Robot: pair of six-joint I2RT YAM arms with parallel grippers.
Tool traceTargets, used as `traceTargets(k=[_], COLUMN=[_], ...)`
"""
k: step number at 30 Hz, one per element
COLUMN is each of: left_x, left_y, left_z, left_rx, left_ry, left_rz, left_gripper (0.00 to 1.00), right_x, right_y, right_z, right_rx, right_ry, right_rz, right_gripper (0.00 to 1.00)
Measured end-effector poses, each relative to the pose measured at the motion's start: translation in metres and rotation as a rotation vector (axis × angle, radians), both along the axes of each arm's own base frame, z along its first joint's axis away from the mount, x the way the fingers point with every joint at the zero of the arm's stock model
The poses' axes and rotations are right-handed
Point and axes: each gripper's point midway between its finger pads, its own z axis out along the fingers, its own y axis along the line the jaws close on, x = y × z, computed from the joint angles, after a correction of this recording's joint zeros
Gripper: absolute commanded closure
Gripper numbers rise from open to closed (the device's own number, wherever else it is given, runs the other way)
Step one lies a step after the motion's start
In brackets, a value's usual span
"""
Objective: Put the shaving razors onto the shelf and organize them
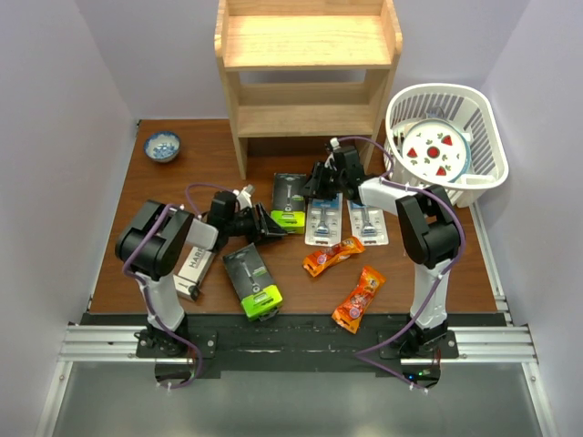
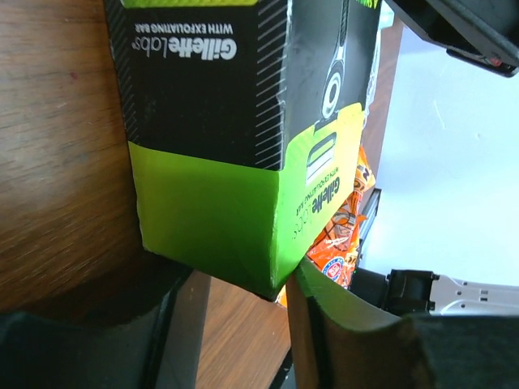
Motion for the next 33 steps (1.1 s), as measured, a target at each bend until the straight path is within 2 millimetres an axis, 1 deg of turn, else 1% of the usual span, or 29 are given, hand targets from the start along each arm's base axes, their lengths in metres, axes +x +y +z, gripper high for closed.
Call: traceTargets(k=[2, 3, 5, 6, 8, 9, 11, 13, 16, 20, 23, 29, 32, 33], left_x=[-0.001, -0.001, -0.003, -0.003, -0.005, -0.006, 0.000, 0.010, 0.019, 0.021, 0.019, 0.013, 0.011, 0.010], left_y=[-0.001, -0.002, -0.003, -0.004, -0.006, -0.007, -0.011, -0.015, -0.019, -0.022, -0.025, -0.033, -0.038, -0.039], left_z=[0.000, 0.000, 0.002, 0.002, 0.004, 0.004, 0.008, 0.015, 0.024, 0.032, 0.038, 0.054, 0.060, 0.062], left_rx=[-0.008, -0.013, -0.024, -0.028, -0.036, -0.039, -0.043, -0.043, -0.048, -0.060, -0.071, -0.093, -0.101, -0.102], left_ry=[0.005, 0.006, 0.004, 0.006, 0.003, 0.006, -0.023, -0.074, -0.136, -0.177, -0.204, -0.260, -0.283, -0.292], left_rz=[-0.006, -0.009, -0.020, -0.024, -0.042, -0.053, -0.071, -0.087, -0.109, -0.140, -0.159, -0.202, -0.220, -0.225], left_gripper=[0.61, 0.67, 0.75, 0.82, 0.92, 1.00, 1.00, 1.00, 1.00, 1.00, 1.00, 1.00, 1.00, 1.00], right_x=[0.000, 0.000, 0.000, 0.000, -0.001, -0.001, -0.003, -0.011, -0.024, -0.046, -0.050, -0.055, -0.055, -0.055], right_y=[0.000, 0.000, 0.000, 0.000, 0.000, 0.000, 0.000, 0.001, -0.001, -0.012, -0.016, -0.008, -0.005, -0.005], right_z=[0.000, 0.000, 0.000, 0.000, -0.001, -0.001, -0.002, -0.005, -0.006, -0.010, -0.007, 0.003, 0.008, 0.009], right_rx=[0.001, 0.002, 0.003, 0.004, 0.007, 0.009, 0.009, 0.015, 0.048, 0.151, 0.244, 0.404, 0.452, 0.464], right_ry=[0.001, 0.002, 0.004, 0.005, 0.010, 0.013, 0.025, 0.056, 0.110, 0.235, 0.302, 0.385, 0.402, 0.409], right_rz=[-0.001, -0.002, -0.003, -0.005, -0.008, -0.009, -0.007, 0.006, 0.014, 0.001, -0.027, -0.081, -0.095, -0.098], right_gripper=[0.58, 0.58, 0.57, 0.57, 0.52, 0.42, 0.32, 0.21, 0.16, 0.13, 0.11, 0.09, 0.18, 0.27])
